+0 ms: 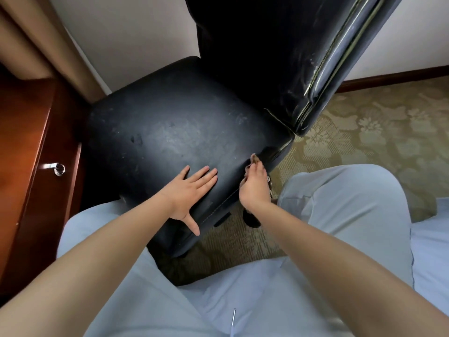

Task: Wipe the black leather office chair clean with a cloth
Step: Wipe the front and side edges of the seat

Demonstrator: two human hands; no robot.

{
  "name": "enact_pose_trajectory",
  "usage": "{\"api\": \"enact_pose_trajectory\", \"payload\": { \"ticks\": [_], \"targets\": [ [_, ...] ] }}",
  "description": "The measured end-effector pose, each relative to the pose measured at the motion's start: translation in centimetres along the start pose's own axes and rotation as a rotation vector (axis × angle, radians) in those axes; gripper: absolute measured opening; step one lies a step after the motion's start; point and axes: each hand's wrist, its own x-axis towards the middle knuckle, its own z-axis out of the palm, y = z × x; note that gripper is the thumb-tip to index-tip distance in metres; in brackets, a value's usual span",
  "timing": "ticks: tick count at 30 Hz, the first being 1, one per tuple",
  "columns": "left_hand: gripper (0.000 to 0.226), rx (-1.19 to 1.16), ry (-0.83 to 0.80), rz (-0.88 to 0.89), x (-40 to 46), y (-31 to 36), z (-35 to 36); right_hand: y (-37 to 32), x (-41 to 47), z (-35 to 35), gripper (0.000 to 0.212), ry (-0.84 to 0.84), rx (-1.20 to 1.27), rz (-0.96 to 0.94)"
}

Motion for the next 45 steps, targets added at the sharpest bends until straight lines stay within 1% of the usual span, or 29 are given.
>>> {"api": "enact_pose_trajectory", "payload": {
  "ticks": [3, 5, 7, 8, 9, 12, 15, 17, 21, 23, 26, 30, 31, 34, 35, 36, 38, 40, 42, 43, 45],
  "targets": [
    [0.143, 0.021, -0.028, 0.002, -0.4, 0.3, 0.1, 0.0, -1.3, 0.6, 0.058, 0.027, -0.007, -0.044],
    [0.143, 0.033, -0.031, -0.004, -0.4, 0.3, 0.0, -0.5, -4.8, 2.6, 0.058, 0.031, 0.022, -0.183],
    [0.142, 0.045, -0.039, -0.001, -0.3, 0.3, -0.1, -1.3, -8.9, 4.7, 0.06, -0.071, 0.029, -0.346],
    [0.141, 0.044, -0.043, 0.002, -0.4, 0.3, -0.1, -1.6, -10.3, 5.4, 0.061, -0.106, 0.025, -0.388],
    [0.141, 0.044, -0.047, 0.003, -0.4, 0.4, -0.1, -1.6, -10.9, 5.7, 0.061, -0.107, 0.007, -0.408],
    [0.143, 0.064, -0.044, 0.002, -0.5, 0.2, -0.2, -0.8, -8.9, 5.2, 0.057, -0.058, -0.065, -0.343],
    [0.145, 0.059, -0.042, 0.015, -0.9, 0.0, 0.3, 1.0, -5.0, 2.2, 0.059, 0.003, -0.132, -0.153],
    [0.144, 0.076, -0.056, 0.036, -1.3, -0.1, 0.4, 1.7, -3.5, 0.6, 0.061, 0.003, -0.157, -0.099],
    [0.147, 0.138, -0.09, 0.068, -1.1, -0.7, 0.0, 0.3, -4.8, 2.4, 0.066, -0.008, -0.076, -0.208],
    [0.147, 0.141, -0.09, 0.069, -1.0, -0.9, 0.0, -0.2, -5.8, 3.7, 0.063, -0.002, -0.129, -0.264],
    [0.147, 0.149, -0.077, 0.076, -0.9, -1.1, 0.3, -0.3, -7.0, 4.1, 0.059, -0.039, -0.238, -0.403],
    [0.145, 0.16, -0.056, 0.097, -1.0, -1.2, 0.4, -0.7, -9.7, 4.5, 0.061, -0.164, -0.45, -0.56],
    [0.144, 0.164, -0.055, 0.095, -1.1, -1.2, 0.4, -0.7, -10.3, 4.5, 0.063, -0.187, -0.523, -0.624],
    [0.144, 0.201, -0.053, 0.074, -1.2, -0.8, 0.3, -0.2, -11.1, 4.5, 0.069, -0.1, -0.663, -0.881],
    [0.146, 0.209, -0.05, 0.066, -1.2, -0.7, 0.2, 0.0, -11.0, 4.8, 0.067, -0.093, -0.704, -0.964],
    [0.147, 0.21, -0.049, 0.059, -1.3, -0.7, 0.2, 0.4, -10.6, 5.2, 0.063, -0.135, -0.729, -1.036],
    [0.143, 0.205, -0.049, 0.046, -1.3, -0.6, 0.3, 1.1, -9.8, 5.4, 0.059, -0.169, -0.722, -1.149],
    [0.142, 0.212, -0.045, 0.037, -1.4, -0.4, 0.2, 1.5, -9.0, 4.9, 0.053, -0.159, -0.765, -1.28],
    [0.146, 0.221, -0.057, 0.033, -1.5, -0.2, -0.1, 2.1, -7.8, 4.1, 0.045, -0.149, -0.791, -1.465],
    [0.147, 0.224, -0.07, 0.03, -1.5, -0.1, -0.3, 2.3, -7.0, 3.7, 0.041, -0.13, -0.805, -1.554],
    [0.147, 0.231, -0.084, 0.02, -1.5, 0.1, -0.6, 2.1, -5.5, 3.0, 0.032, -0.086, -0.86, -1.673]
  ]
}}
